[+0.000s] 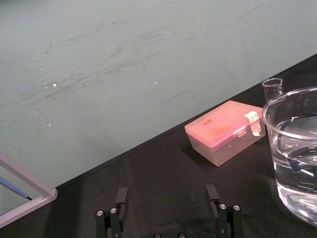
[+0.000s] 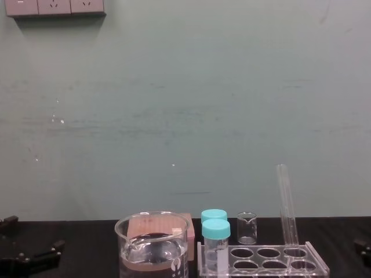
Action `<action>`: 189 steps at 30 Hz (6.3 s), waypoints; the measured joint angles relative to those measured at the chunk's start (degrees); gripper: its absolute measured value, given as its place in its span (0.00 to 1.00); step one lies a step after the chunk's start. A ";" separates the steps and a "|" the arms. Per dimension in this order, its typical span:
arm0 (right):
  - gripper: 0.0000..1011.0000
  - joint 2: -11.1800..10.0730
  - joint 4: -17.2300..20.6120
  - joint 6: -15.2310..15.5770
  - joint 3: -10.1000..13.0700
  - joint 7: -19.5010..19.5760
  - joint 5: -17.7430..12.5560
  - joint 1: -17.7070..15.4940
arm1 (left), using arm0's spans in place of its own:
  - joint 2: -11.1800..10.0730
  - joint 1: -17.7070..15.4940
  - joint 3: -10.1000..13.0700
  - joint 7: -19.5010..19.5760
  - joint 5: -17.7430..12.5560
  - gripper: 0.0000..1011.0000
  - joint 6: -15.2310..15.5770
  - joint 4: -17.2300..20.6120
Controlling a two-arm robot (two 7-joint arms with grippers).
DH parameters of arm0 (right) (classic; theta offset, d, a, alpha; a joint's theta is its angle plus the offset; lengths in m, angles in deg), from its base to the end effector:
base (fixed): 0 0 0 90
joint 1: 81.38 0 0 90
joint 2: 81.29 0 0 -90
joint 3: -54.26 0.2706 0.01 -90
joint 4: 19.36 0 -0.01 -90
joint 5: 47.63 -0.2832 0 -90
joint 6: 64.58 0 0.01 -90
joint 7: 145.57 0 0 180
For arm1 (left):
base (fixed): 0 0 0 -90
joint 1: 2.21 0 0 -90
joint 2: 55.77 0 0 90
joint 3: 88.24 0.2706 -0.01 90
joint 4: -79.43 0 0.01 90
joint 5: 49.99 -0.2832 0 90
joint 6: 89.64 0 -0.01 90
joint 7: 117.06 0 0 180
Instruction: Hold the test tube with one hand and immerse one end into the beaker, then return it to the test tube rack.
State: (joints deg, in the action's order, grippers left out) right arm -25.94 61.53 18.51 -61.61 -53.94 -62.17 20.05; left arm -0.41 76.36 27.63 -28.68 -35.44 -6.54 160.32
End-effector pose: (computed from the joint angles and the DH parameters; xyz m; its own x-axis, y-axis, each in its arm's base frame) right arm 0.3307 -0.0784 -0.2818 0.2922 -0.8802 0.3739 0.9553 0.2872 -0.0704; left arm 0.3307 0.0784 -0.2818 0.2924 0.8803 0.3736 -0.9552 0.2873 0.0706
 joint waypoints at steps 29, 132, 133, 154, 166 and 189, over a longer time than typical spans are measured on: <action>0.99 4.07 7.93 7.24 8.84 -12.99 -20.22 -0.42 | 0.00 0.00 0.00 0.00 0.00 0.99 0.00 0.00; 0.22 13.95 -8.28 8.00 4.19 -25.73 -10.06 11.92 | 0.00 0.00 0.00 0.00 0.00 0.99 0.00 0.00; 0.22 13.96 -8.27 7.89 4.26 -25.84 -9.99 11.83 | 0.00 0.00 0.00 0.00 0.00 0.99 0.00 0.00; 0.22 14.01 -6.83 5.14 6.94 -26.38 -9.09 9.17 | 0.00 0.00 0.00 0.00 0.00 0.99 0.00 0.00; 0.22 14.42 -6.50 3.98 7.88 -27.23 -9.74 9.06 | 0.00 0.00 0.00 0.00 0.00 0.99 0.00 0.00; 0.22 12.05 1.42 1.22 11.95 -26.82 -10.81 11.37 | 0.00 0.00 0.00 0.00 0.00 0.99 0.00 0.00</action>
State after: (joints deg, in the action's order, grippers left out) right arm -13.89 62.95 19.73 -49.65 -80.76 -72.98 31.42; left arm -0.41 76.36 27.63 -28.68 -35.44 -6.54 160.33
